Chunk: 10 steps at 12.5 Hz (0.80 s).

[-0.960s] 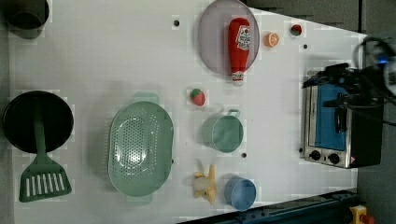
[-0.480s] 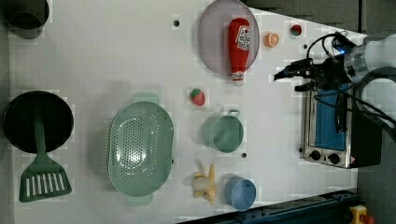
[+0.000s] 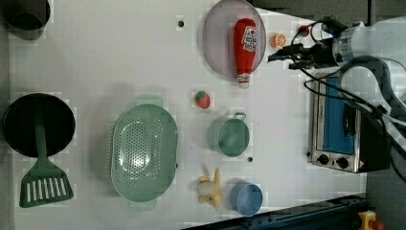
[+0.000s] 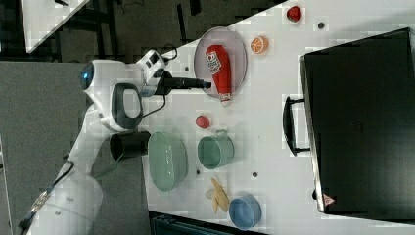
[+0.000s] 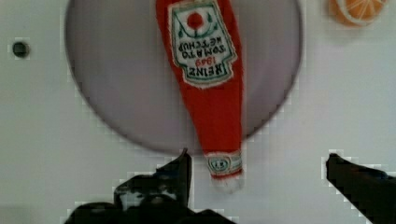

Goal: Pick ketchup from plate and place it on table.

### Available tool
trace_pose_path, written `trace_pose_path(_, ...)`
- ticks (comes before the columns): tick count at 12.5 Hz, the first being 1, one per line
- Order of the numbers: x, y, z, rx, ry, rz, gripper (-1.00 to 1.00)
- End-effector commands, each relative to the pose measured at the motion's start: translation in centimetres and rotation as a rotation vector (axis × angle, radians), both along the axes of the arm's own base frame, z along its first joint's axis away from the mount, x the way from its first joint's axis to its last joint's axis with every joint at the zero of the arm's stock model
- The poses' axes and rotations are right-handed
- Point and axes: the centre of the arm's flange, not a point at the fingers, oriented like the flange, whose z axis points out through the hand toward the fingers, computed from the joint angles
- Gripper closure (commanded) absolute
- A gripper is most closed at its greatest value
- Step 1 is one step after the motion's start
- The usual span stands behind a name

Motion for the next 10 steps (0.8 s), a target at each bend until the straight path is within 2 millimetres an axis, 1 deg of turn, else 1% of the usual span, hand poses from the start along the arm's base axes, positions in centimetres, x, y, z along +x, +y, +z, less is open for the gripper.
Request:
trace_pose_path(1,1.2,1.8,-2.7,-0.019,0.012,0.108,-1.0)
trace_pose_path(3,2.0,2.1,-4.9,-0.025,0.01,0.124,-1.0)
trace_pose_path(5,2.5,2.4,-7.2,-0.02,-0.03,0.129,-1.0)
trace_pose_path(7,3.0,2.7,-8.6,-0.012,-0.084,0.131,-1.0)
trace_pose_path(10,2.9,2.6,-10.5,-0.009,-0.09,0.13,-1.0)
